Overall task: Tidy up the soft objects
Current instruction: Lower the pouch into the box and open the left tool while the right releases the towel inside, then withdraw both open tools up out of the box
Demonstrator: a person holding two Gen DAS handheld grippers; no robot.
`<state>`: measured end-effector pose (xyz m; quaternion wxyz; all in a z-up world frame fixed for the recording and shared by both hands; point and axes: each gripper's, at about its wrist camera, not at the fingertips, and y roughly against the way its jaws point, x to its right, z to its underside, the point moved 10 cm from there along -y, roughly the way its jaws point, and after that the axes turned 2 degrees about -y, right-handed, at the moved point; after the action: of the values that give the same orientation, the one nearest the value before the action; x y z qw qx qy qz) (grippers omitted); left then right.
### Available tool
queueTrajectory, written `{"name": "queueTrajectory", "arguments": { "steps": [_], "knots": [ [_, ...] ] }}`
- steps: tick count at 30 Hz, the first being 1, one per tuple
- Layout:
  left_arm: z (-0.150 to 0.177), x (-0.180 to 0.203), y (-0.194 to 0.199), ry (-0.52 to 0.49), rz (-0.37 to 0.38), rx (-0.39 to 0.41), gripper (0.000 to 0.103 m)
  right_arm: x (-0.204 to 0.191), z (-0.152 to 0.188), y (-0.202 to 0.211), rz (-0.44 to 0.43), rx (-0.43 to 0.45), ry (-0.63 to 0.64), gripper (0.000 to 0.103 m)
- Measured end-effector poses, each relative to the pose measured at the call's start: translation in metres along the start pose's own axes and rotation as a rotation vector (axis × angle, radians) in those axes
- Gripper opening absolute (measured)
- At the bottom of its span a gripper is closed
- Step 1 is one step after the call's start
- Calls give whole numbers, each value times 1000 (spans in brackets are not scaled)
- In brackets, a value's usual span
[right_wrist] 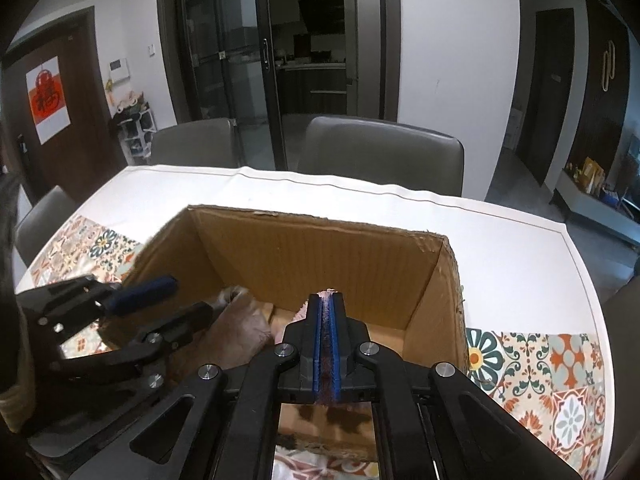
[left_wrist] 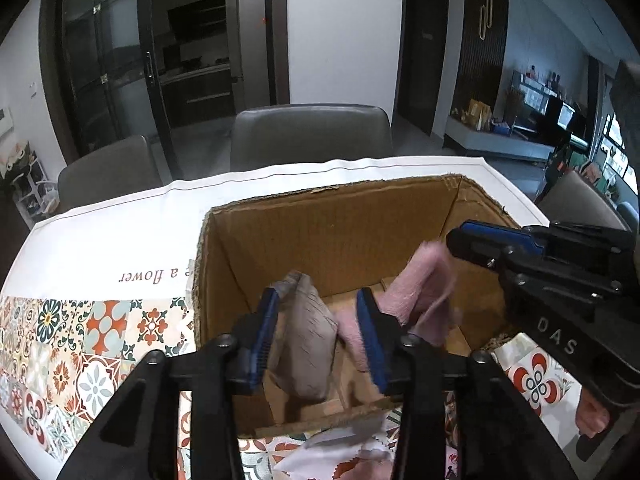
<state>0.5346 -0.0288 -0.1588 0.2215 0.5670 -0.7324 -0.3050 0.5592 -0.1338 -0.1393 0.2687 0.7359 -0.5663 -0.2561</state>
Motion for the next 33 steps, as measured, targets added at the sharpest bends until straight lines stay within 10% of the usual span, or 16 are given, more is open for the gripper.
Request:
{"name": "queueTrajectory", "arguments": {
  "steps": [4,33],
  "knots": [
    [-1,-3,8,12,0,9,50,3,-2,4,19,13,-10,38],
    [3,-3,141,35,-65,214,64,-14,2,134,85,172,-89,68]
  ]
}}
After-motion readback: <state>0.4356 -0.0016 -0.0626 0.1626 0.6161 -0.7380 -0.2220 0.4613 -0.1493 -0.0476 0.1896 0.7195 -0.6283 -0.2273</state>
